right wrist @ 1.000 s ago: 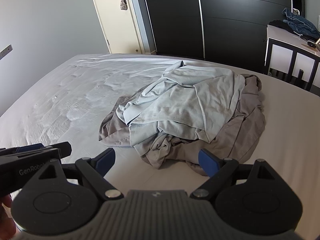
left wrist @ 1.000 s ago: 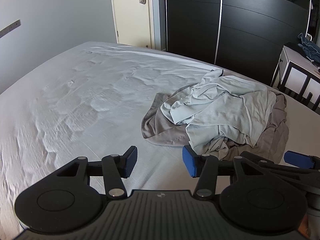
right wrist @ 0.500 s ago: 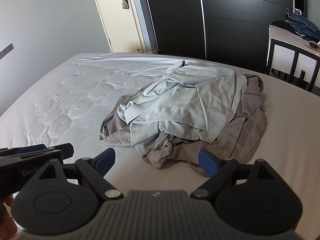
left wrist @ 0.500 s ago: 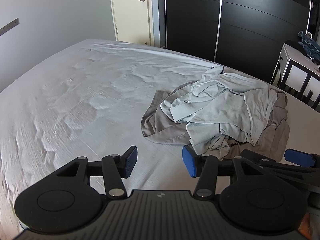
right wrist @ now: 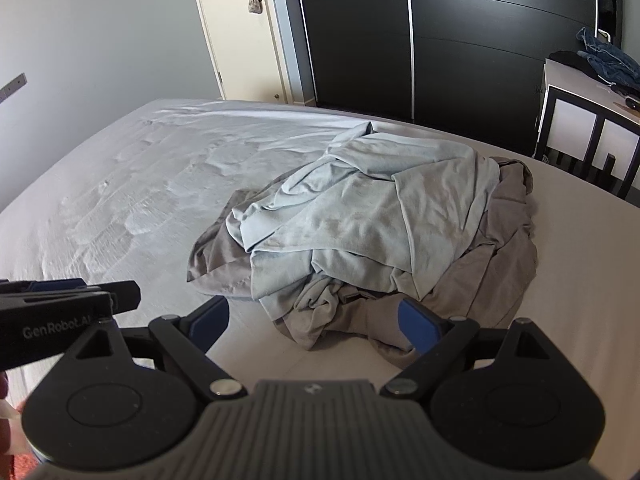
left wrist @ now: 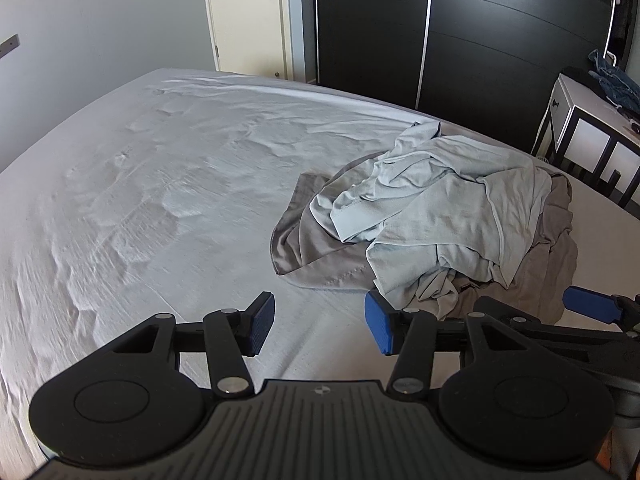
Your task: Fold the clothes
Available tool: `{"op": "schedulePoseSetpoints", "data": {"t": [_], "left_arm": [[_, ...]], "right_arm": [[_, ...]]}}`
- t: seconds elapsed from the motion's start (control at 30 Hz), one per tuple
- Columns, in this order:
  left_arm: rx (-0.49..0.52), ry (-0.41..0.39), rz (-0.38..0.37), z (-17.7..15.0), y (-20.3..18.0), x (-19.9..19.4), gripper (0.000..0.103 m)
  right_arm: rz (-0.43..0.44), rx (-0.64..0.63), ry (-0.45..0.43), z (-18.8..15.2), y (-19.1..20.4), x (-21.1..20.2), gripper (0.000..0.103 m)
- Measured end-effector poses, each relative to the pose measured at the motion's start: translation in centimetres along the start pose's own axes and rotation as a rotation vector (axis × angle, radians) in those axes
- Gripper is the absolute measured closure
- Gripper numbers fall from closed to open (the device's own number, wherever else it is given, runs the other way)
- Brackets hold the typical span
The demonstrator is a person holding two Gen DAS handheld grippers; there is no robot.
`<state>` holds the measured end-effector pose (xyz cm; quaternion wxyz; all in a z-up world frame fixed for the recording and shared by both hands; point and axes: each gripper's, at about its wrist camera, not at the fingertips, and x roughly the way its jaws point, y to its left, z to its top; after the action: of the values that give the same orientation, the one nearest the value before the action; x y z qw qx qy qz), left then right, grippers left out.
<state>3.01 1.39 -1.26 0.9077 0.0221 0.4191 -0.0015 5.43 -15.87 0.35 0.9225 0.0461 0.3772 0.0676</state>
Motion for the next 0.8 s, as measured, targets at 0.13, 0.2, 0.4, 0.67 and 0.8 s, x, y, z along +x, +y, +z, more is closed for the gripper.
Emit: {"op": "schedulePoseSetpoints", "data": {"t": [0.13,0.2,0.4,0.67,0.8], "left_arm": [[0.000,0.024,-0.006,0.4,0.5,1.4,0.044],[-0.003,0.037,-0.010,0.6,1.0,2.2,0.044],[0.005,0.073,-0.012,1.8,1.9,4.9,0.044],[-0.017,0.137,-0.015,2.6,3.6,8.8,0.044],[-0.027,0.159,-0.024,3.0,4.2,10.1,0.044]], "right_arm": [[-0.007,0.003,0.018,0.3,-0.1,1.6,0.010],[-0.008,0.003,0.028,0.4,-0.2,2.6,0.010],[-0.026,-0.018,0.062,1.1,-0.5,6.4,0.010],[-0.015,0.024,0.105,2.8,-1.9,11.8,0.013],[-0.030,0.006,0.121,3.8,-1.8,14.1,0.023]]}}
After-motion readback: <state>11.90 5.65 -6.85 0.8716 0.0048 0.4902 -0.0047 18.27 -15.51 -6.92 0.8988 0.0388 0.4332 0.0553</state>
